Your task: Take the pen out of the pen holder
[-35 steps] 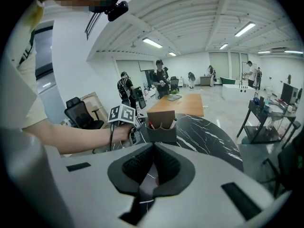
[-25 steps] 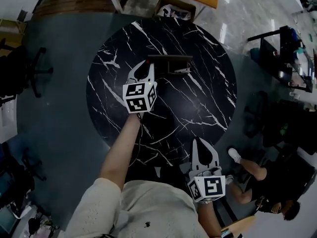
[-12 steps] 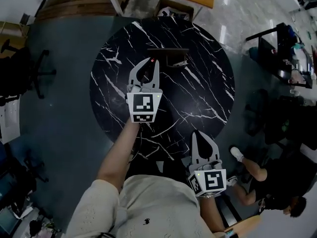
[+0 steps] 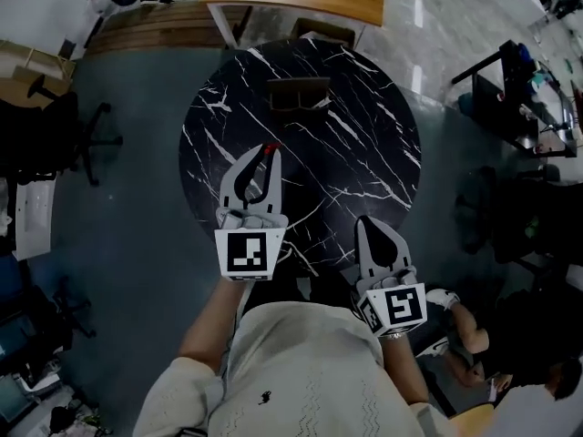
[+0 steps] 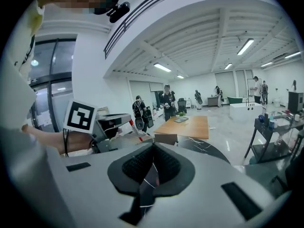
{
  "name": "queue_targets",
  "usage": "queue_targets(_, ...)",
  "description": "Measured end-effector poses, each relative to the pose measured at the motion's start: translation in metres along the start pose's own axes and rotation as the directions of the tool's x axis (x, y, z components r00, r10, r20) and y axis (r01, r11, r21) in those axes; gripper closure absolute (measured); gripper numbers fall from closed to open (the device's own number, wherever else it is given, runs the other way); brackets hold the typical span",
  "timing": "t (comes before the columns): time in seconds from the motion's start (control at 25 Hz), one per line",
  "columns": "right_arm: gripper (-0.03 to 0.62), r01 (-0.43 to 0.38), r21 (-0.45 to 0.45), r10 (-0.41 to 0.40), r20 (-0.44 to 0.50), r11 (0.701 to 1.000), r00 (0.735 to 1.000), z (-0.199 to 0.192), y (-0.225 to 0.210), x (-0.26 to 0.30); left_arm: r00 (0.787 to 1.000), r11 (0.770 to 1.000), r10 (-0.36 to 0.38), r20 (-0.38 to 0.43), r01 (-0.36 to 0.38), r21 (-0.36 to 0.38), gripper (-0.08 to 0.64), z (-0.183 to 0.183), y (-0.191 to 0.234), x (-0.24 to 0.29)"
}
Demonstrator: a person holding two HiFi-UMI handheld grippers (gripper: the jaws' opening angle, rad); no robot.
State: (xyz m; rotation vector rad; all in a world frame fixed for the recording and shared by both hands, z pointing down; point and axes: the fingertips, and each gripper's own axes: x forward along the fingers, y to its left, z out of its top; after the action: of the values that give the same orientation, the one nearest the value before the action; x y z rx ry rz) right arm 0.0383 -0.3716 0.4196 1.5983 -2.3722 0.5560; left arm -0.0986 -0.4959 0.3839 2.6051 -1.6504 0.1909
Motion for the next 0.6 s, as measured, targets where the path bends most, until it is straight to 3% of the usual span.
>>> queue_targets(0.08,0.574,-0.035,-0.027,0.035,0.015,0.999,0.999,0.004,0.003,-0.011,0.999,1.000,0.024,0.031,-0.024,-0.012,0.511,0.013,-0.012,-0.031)
queue_targets(0.24,0.574,-0.090,-0.072,0.094,0.049,0.993,0.994,0.013,0.011,-0.029,0.999,0.998,0.047,0.027,-0.048,0.042,0.510,0.023,-0.040,-0.079)
queue_targets(0.6,0.574,-0.154,-0.119,0.166,0.095,0.981,0.982,0.023,0.018,-0.066,0.996,0.996,0.091,0.026,-0.090,-0.027,0.510,0.022,-0.111,-0.143)
